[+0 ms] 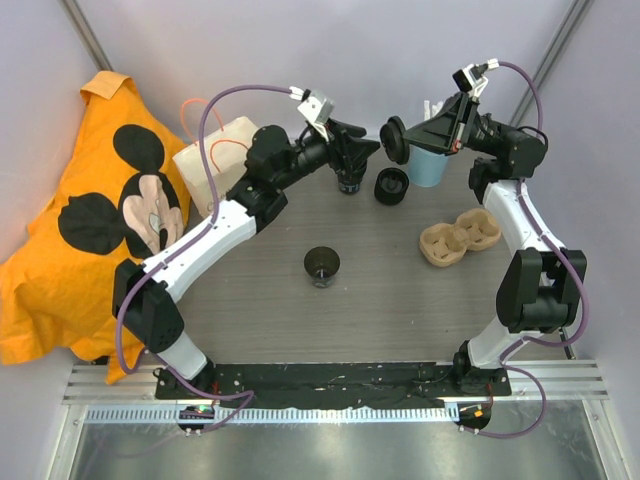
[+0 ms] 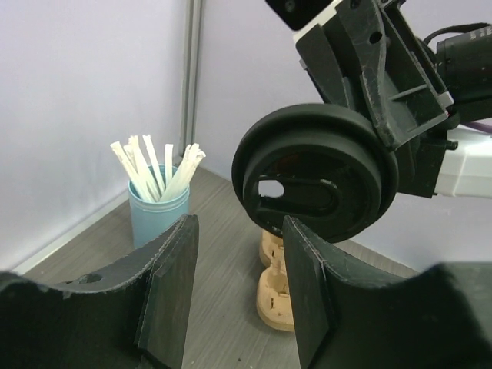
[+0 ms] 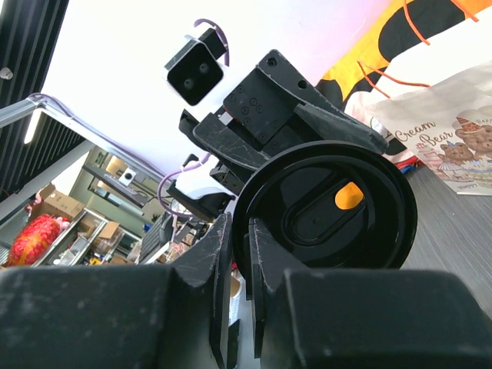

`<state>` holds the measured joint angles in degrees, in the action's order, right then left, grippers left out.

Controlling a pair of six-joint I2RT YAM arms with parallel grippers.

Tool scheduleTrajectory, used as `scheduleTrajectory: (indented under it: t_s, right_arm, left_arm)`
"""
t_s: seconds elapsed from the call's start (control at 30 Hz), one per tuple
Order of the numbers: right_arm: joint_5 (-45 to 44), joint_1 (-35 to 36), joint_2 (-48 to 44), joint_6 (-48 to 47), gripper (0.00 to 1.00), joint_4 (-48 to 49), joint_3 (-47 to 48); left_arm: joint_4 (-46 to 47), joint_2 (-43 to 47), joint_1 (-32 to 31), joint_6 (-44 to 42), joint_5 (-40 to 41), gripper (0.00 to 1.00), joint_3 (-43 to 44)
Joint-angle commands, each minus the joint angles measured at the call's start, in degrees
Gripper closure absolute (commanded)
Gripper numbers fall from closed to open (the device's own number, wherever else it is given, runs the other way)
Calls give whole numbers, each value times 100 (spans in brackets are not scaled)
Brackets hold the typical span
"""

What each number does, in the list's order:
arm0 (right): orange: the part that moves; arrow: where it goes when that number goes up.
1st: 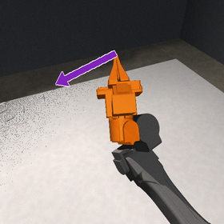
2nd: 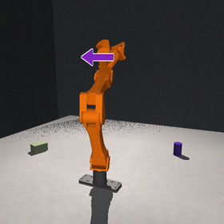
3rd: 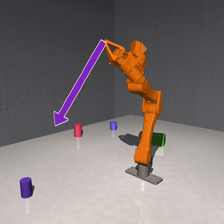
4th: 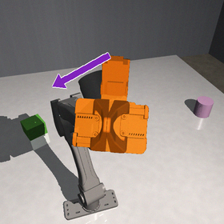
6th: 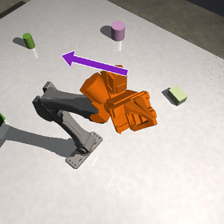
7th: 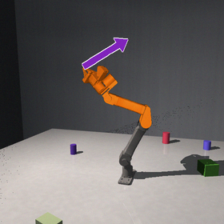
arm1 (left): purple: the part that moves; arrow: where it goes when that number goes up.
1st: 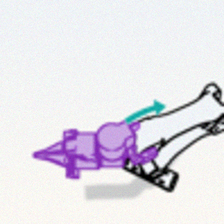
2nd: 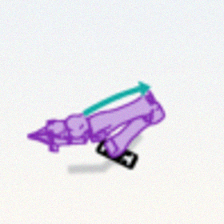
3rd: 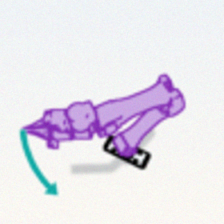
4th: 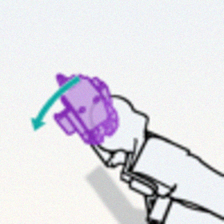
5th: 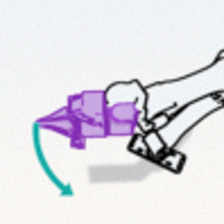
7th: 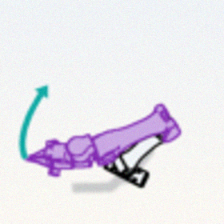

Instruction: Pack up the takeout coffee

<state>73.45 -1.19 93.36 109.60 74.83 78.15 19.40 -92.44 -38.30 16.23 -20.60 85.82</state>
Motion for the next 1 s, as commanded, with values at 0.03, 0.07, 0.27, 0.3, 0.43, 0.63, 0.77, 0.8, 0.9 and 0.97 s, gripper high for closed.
scheduleTrajectory:
  t_s: [0.03, 0.07, 0.27, 0.3, 0.43, 0.63, 0.77, 0.8, 0.9, 0.97]
  right_arm:
    - [-120, 5, -257, -53, 84, 2036, 7]
    - [-120, 5, -257, -53, 84, 2045, -10]
    - [-129, 5, -336, -44, 84, 2088, -72]
    - [-121, 5, -362, -44, 84, 2089, -80]
    - [-147, 5, -398, -35, 84, 2089, -98]
    - [-173, 5, -415, -18, 84, 2089, -63]
    - [-173, 5, -468, 0, 84, 2097, -98]
    - [-173, 5, -485, -9, 84, 2089, -107]
    - [-164, 5, -521, -9, 84, 2089, -125]
    - [-156, 5, -521, -18, 84, 2089, -151]
  left_arm:
    - [152, -63, -63, 82, 47, 48, 408]
    - [152, -89, -63, 100, 56, 48, 435]
    - [126, -213, -142, 109, 47, 49, 585]
    - [126, -221, -142, 109, 39, 49, 585]
    - [117, -213, -151, 117, 30, 53, 550]
    - [117, -204, -151, 100, 12, 54, 488]
    - [126, -265, -151, 100, 21, 57, 550]
    - [126, -283, -151, 91, 12, 57, 567]
    - [161, -318, -151, 117, -6, 57, 602]
    - [169, -336, -151, 109, -14, 57, 646]
